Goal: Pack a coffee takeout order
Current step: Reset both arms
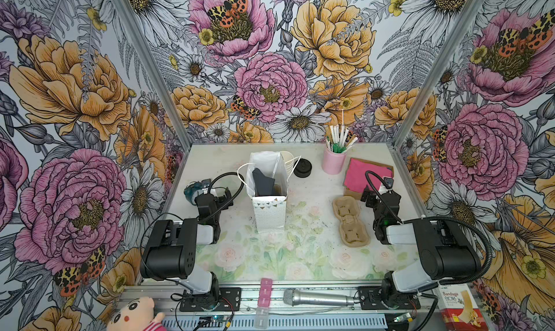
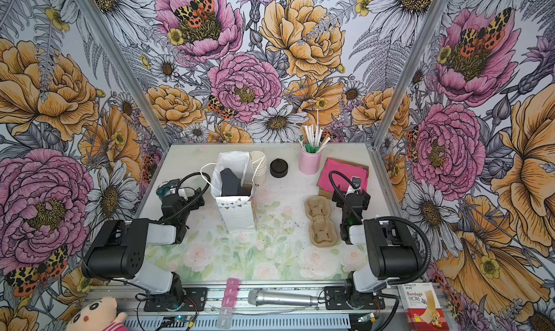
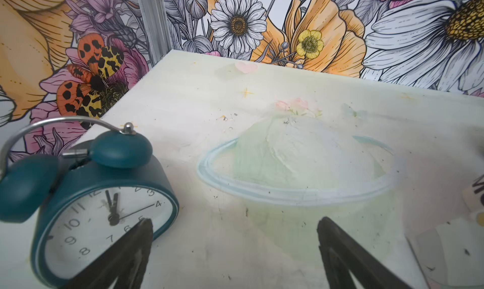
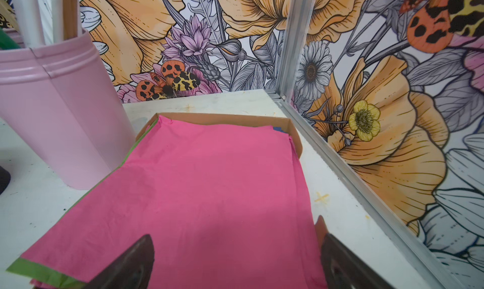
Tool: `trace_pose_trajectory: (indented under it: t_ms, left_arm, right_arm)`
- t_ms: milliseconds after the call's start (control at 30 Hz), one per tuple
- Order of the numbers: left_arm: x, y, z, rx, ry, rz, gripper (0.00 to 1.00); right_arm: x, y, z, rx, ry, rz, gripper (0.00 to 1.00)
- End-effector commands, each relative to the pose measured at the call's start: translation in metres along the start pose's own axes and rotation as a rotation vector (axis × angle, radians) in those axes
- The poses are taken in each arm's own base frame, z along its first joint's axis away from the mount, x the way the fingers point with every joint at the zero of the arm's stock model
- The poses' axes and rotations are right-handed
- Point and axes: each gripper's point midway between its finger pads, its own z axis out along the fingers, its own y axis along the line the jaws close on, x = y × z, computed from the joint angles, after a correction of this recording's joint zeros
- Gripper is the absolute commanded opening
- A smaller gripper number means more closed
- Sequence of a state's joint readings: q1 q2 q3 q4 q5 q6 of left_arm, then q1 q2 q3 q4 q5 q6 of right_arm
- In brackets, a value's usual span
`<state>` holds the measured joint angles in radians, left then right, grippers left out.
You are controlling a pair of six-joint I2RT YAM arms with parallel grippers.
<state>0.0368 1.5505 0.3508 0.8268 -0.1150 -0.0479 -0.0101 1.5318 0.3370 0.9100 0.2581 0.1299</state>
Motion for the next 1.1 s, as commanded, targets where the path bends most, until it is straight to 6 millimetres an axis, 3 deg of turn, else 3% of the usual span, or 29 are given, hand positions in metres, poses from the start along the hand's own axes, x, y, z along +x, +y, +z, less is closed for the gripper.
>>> trace_pose_trajectory:
  t_ms: [0, 1067]
  left_arm:
    - [-0.039, -0.006, -0.002, 0.011, -0.154, 0.001, 0.99]
    - [-0.039, -0.017, 0.0, 0.027, -0.139, 0.052, 0.99]
  right_arm:
    - [-0.014, 0.0, 0.001, 0.006, -0.054, 0.012, 0.99]
    - [-0.014, 0.0, 0.001, 0.006, -0.052, 0.012, 0.99]
